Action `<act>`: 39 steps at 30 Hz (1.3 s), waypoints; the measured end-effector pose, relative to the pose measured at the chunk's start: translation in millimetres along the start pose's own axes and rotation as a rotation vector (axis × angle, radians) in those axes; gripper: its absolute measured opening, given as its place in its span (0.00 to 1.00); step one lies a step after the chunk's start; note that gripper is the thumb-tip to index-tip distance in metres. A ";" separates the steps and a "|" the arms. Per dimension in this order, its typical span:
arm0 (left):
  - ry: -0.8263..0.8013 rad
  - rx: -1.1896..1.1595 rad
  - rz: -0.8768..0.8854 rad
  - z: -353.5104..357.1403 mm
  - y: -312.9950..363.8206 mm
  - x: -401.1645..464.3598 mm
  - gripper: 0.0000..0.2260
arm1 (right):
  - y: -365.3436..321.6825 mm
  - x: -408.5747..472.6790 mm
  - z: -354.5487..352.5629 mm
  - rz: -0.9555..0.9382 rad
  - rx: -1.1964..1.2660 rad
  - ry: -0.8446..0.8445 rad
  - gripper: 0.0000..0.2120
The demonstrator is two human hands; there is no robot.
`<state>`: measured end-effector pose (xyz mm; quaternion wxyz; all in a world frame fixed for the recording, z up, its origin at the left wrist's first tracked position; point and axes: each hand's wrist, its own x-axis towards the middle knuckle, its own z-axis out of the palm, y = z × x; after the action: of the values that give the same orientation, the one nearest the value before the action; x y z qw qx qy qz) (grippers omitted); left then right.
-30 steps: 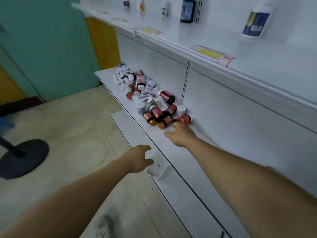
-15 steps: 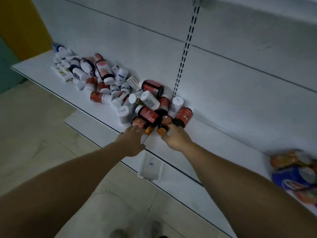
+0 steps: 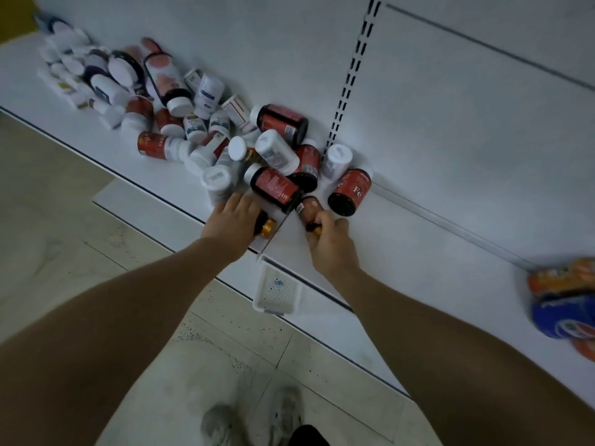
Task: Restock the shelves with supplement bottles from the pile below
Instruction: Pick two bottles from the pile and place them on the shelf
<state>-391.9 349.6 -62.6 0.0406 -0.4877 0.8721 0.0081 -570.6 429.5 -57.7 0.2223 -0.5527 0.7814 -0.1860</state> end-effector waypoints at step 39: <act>-0.999 -1.877 0.436 -314.2 395.2 -296.7 0.12 | 55.4 -511.3 -344.7 0.211 1.258 1.059 0.17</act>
<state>-593.5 792.1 263.8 -0.0005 -0.1003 0.4708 0.8765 -656.1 946.7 271.9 0.1088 -0.0879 0.5803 -0.8023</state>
